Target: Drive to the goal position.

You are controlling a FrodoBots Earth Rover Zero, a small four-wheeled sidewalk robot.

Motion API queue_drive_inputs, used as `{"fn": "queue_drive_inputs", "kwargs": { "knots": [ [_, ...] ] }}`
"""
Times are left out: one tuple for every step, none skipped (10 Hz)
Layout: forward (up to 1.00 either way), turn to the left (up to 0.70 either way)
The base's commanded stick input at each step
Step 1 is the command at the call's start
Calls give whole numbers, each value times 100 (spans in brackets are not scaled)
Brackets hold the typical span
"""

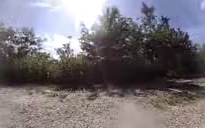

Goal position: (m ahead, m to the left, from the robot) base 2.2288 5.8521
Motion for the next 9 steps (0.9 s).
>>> {"fn": "queue_drive_inputs", "kwargs": {
  "knots": [
    [0,45],
    [0,45],
    [0,45],
    [0,45],
    [0,45],
    [0,45],
    [0,45],
    [0,45],
    [0,45]
  ]
}}
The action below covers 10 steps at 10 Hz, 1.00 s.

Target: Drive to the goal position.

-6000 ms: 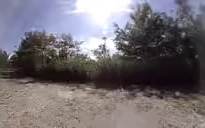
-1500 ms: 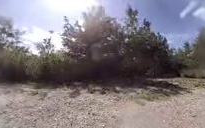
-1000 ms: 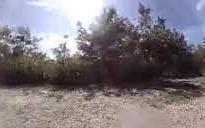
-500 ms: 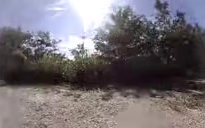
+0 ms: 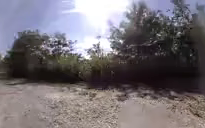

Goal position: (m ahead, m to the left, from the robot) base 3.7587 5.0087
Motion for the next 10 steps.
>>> {"fn": "queue_drive_inputs", "kwargs": {
  "knots": [
    [0,45],
    [0,45],
    [0,45],
    [0,45],
    [0,45],
    [27,38],
    [57,30],
    [70,27],
    [70,2],
    [70,0]
  ]
}}
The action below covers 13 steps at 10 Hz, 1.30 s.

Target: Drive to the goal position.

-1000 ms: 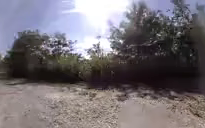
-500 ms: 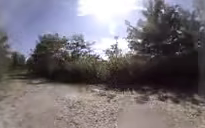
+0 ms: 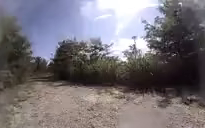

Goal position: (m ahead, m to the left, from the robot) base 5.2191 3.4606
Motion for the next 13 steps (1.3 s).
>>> {"fn": "queue_drive_inputs", "kwargs": {
  "knots": [
    [70,0],
    [70,0],
    [70,0],
    [70,0],
    [70,0],
    [70,0],
    [70,0],
    [70,0],
    [70,0],
    [70,0],
    [70,7],
    [70,22],
    [70,27]
  ]
}}
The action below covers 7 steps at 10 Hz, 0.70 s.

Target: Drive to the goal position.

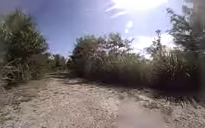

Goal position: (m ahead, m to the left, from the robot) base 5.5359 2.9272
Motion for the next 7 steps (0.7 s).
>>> {"fn": "queue_drive_inputs", "kwargs": {
  "knots": [
    [70,27],
    [70,27],
    [70,27],
    [70,27],
    [70,27],
    [70,27],
    [70,27]
  ]
}}
